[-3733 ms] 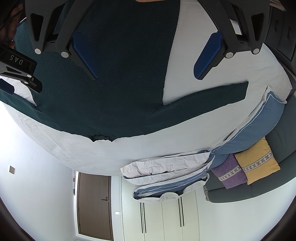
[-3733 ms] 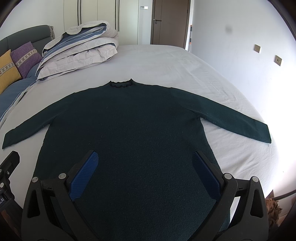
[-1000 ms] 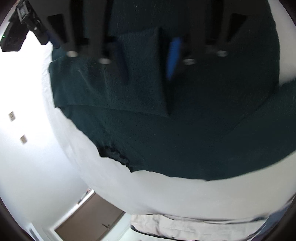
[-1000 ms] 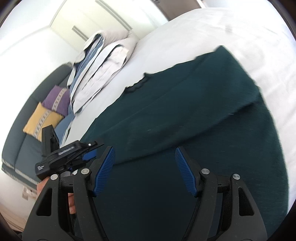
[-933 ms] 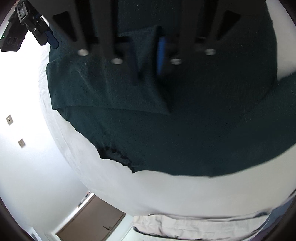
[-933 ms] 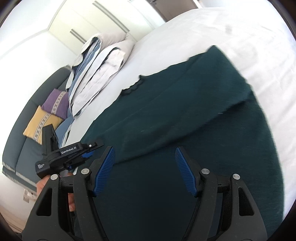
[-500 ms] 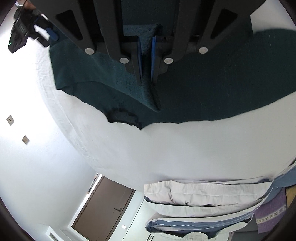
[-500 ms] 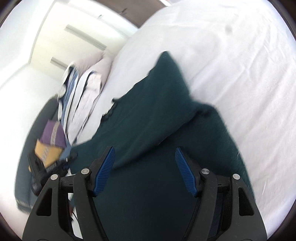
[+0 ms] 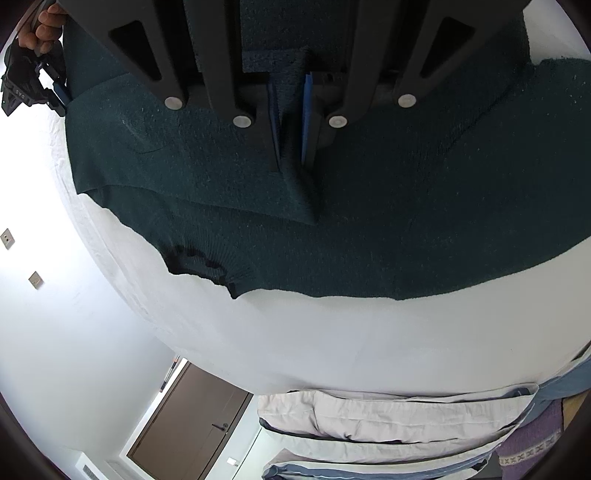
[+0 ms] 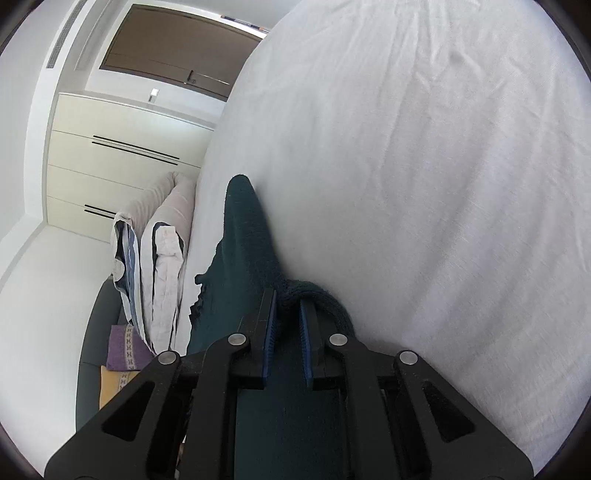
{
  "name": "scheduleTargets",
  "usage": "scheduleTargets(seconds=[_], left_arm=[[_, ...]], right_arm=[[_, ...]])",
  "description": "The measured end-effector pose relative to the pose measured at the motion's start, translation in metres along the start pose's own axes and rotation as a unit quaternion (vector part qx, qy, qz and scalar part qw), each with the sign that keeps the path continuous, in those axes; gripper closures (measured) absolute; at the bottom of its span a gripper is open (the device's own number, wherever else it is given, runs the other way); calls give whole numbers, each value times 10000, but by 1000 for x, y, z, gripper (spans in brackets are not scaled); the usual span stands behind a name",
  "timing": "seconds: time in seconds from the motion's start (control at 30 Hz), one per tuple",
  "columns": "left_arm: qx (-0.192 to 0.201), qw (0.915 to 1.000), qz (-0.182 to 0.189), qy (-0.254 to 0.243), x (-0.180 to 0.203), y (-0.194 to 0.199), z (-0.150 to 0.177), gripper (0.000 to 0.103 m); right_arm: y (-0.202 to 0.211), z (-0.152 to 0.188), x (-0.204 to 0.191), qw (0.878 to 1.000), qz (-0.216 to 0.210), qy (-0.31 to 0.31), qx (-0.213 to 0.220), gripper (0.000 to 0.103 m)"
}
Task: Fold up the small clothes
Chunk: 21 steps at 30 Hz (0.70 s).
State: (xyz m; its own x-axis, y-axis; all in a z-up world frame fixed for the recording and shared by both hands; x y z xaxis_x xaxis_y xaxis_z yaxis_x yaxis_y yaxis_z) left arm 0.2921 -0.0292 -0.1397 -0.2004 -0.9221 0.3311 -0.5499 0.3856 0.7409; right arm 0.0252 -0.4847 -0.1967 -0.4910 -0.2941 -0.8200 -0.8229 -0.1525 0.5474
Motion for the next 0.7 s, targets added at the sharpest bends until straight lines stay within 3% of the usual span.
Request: scheduleTargets(seconds=[0.1,0.2,0.33,0.43,0.5,0.6,0.7], left_arm=[[73,10000,50,-35,-1,3,5,86],[169,9998,83,-40,-1,1,9,86],[209,9997,146,11,-3,1,10,86],[224,9990,352,175,-8,-1,10,86],[242,9981,488,280,-12,-2,10,84],[279,9973,589,342,-14,-2,11,84],[313,9968,635,364,-14,-3,12,84]], right_arm=[[16,8,-20,9992,243,313,91,76],[29,14,-56,9962,167,816,240,71],[-6,13,-106,9878,85,1552,-115,57],[-54,8,-113,9861,47,1545,-610,56],[-86,-1,-95,9867,429,1363,-774,56],[-88,-16,-79,9909,251,1181,-588,76],[-71,-31,-86,9912,478,1216,-188,71]])
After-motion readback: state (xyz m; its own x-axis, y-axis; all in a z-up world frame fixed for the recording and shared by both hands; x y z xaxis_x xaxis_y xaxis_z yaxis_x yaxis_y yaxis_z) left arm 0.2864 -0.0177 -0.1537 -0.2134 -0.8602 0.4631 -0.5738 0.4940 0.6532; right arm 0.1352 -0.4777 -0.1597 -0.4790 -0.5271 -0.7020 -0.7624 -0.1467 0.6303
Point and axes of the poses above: each gripper's, at about its wrist camera, not at the fingertips, and y roughly against the way its jaws point, x to its right, z to its underside, the point moved 1 cm from there along -y, roughly the way its jaws point, and after that the axes turned 4 degrees about -y, right-handed, at the moved point
